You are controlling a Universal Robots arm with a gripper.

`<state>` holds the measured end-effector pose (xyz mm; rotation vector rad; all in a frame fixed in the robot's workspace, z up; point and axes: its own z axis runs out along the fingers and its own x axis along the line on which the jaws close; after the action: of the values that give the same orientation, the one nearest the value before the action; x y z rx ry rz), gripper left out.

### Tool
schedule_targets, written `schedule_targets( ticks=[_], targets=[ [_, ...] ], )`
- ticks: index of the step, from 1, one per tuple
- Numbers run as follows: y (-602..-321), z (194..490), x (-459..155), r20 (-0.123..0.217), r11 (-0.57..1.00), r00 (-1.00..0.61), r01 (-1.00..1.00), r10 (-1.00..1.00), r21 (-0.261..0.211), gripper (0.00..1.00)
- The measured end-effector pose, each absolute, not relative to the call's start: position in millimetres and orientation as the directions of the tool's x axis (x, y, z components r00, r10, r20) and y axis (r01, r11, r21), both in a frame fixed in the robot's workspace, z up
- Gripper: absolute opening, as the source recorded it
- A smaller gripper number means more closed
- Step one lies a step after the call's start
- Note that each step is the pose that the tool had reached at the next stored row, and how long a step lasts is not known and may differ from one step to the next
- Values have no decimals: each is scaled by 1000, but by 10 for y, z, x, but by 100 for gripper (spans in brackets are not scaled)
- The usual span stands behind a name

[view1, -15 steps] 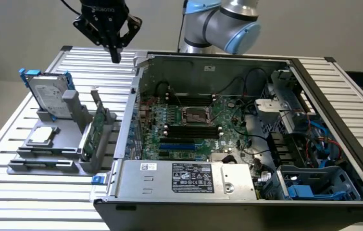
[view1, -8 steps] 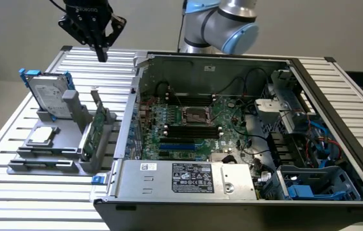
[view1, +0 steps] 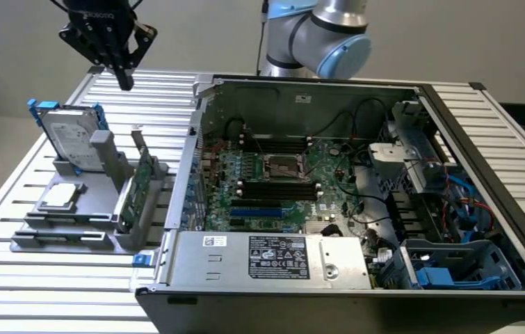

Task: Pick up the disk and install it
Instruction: 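Reach for the disk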

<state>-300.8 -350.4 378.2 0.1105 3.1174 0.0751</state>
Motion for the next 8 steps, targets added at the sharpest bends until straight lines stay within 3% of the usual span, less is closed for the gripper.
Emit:
schedule_targets(
  ticks=[8],
  targets=[
    [-3462, 3744, -3373, -20, 996, -997, 70, 71, 49, 11]
  ],
)
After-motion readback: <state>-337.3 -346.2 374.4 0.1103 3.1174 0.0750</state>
